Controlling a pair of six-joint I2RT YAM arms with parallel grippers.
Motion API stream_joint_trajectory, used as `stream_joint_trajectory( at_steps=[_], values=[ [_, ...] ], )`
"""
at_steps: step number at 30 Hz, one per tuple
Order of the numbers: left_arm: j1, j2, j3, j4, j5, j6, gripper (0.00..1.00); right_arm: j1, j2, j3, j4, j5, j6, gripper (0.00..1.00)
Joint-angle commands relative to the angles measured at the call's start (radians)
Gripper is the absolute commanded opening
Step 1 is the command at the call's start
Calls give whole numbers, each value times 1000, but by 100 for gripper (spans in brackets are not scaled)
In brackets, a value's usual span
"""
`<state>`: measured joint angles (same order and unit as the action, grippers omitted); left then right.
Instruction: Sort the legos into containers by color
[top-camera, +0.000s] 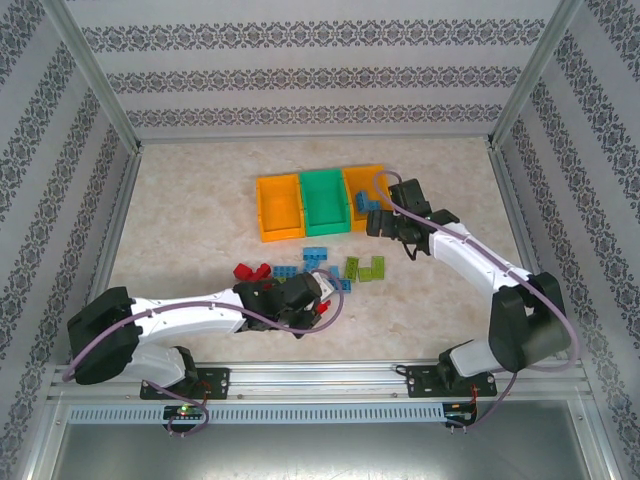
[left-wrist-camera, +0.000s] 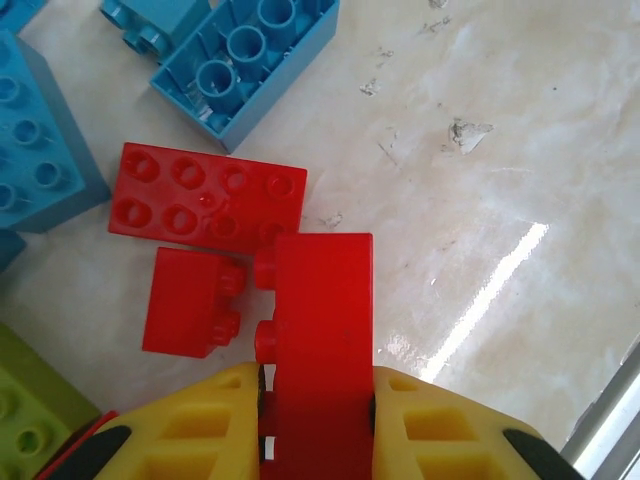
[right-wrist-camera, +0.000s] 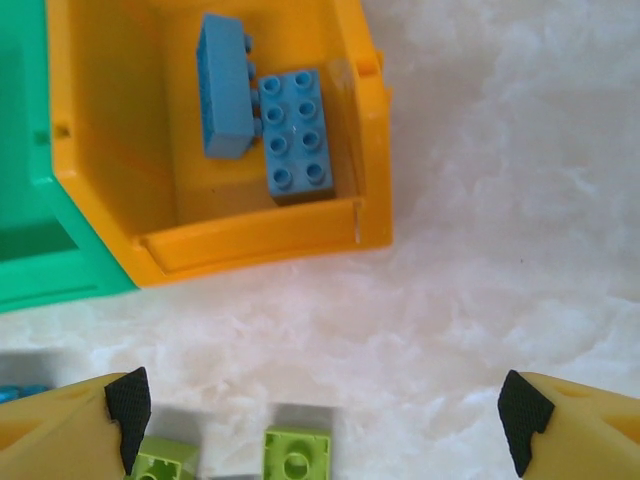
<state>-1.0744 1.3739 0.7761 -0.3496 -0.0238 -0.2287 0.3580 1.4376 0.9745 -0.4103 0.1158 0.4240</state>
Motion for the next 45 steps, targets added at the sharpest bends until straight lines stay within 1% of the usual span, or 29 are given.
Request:
stream_joint_trajectory(
  at_steps=[1,3,5,9,14,17,18,21,26,28,34,35,36,41,42,43,45],
  values=[
    [-12,-28,64,-95,-67,-8,20,6,-48,-51,25,22,6,92],
    [0,-36,103,-125,-104,5,20,11,-66,-80,33,25,4,92],
    [31,-29,146,-151,-126,19,20,19,-80,-110,45,17,8,91],
    [157,2,222,-143,-53,39,18,50,-110,-169,70,-10,44,86],
    [298,90,356,-110,7,54,17,110,-126,-208,72,21,84,84],
    [382,195,477,-115,92,42,15,129,-122,-231,81,23,115,84],
    [403,243,532,-127,114,29,16,132,-122,-237,89,18,123,84],
    [456,386,672,-155,150,-19,16,145,-121,-251,101,18,130,83],
    [543,604,887,-211,183,-111,7,159,-121,-267,92,27,156,83],
    [554,653,938,-218,174,-131,7,165,-122,-277,96,21,166,83],
    [556,736,1017,-224,168,-161,18,194,-126,-293,104,19,185,82],
    [555,738,1014,-219,169,-165,22,201,-128,-295,104,22,190,82],
    [556,738,1008,-212,171,-168,27,207,-129,-297,105,22,193,82],
    [548,676,904,-126,201,-166,40,238,-134,-316,129,22,185,82],
    [545,660,885,-112,200,-160,46,245,-134,-316,130,27,180,83],
    [540,646,865,-103,188,-155,55,249,-131,-315,128,30,177,83],
    [537,625,841,-103,176,-153,64,258,-124,-309,122,34,180,83]
  ],
)
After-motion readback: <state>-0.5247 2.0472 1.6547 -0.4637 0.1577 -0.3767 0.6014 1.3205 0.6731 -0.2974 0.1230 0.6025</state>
